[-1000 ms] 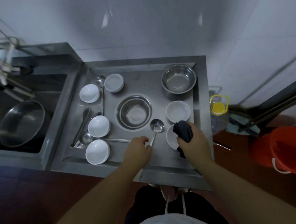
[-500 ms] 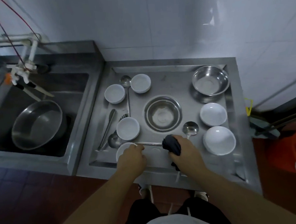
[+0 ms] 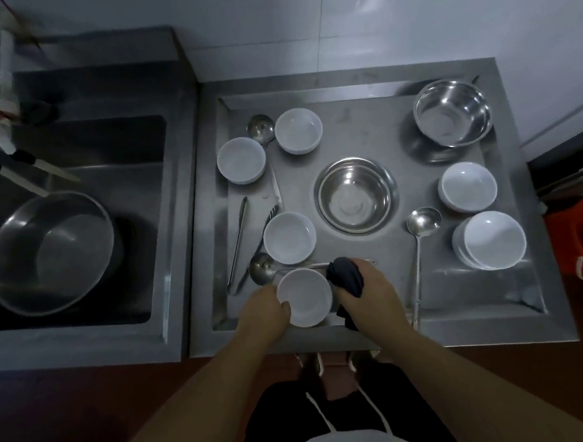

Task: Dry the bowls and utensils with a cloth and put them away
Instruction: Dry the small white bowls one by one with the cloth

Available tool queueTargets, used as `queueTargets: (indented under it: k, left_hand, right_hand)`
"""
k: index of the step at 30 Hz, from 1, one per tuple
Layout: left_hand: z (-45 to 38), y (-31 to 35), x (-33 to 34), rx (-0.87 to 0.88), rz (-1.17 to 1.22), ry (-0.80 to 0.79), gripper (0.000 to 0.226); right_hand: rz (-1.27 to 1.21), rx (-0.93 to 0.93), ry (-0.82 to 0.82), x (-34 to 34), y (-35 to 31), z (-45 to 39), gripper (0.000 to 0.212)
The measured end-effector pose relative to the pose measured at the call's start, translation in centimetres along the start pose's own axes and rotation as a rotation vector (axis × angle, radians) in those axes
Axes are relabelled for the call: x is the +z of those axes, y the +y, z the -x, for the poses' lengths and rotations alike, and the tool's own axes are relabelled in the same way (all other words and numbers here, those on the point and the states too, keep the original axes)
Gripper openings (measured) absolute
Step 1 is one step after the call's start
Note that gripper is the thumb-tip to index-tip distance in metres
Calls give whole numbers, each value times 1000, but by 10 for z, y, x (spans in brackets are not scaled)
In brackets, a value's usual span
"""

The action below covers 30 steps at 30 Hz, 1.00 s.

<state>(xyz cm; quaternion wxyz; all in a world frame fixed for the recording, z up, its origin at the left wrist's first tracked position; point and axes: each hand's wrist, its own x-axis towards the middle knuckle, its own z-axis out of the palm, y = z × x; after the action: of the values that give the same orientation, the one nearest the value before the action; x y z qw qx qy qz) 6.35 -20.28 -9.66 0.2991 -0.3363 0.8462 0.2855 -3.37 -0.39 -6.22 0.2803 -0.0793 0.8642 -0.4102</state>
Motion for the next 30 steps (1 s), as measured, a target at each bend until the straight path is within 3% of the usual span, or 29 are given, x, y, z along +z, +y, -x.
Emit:
queueTargets:
  k: [11,17,21,25,30]
  left_hand:
    - [-15,3,8,-128,354,-28,34]
    - [-7,10,-9,-196,616,-82,34]
    - [2,15,-26,-237,838,-84,26]
    - [18,30,-53,-188,1144,-117,27]
    - [49,50,-103,41,1386,-277,27]
  right_hand:
    - [-25,35,-33,11,-1,-9,44]
    - [-23,20,0,-7,-13,-13,33]
    - [3,-29,17,-18,-31,-13,43]
    - [50,-169,-30,-25,-63,-5,49]
    - [154,-393,-15,-31,-112,3,49]
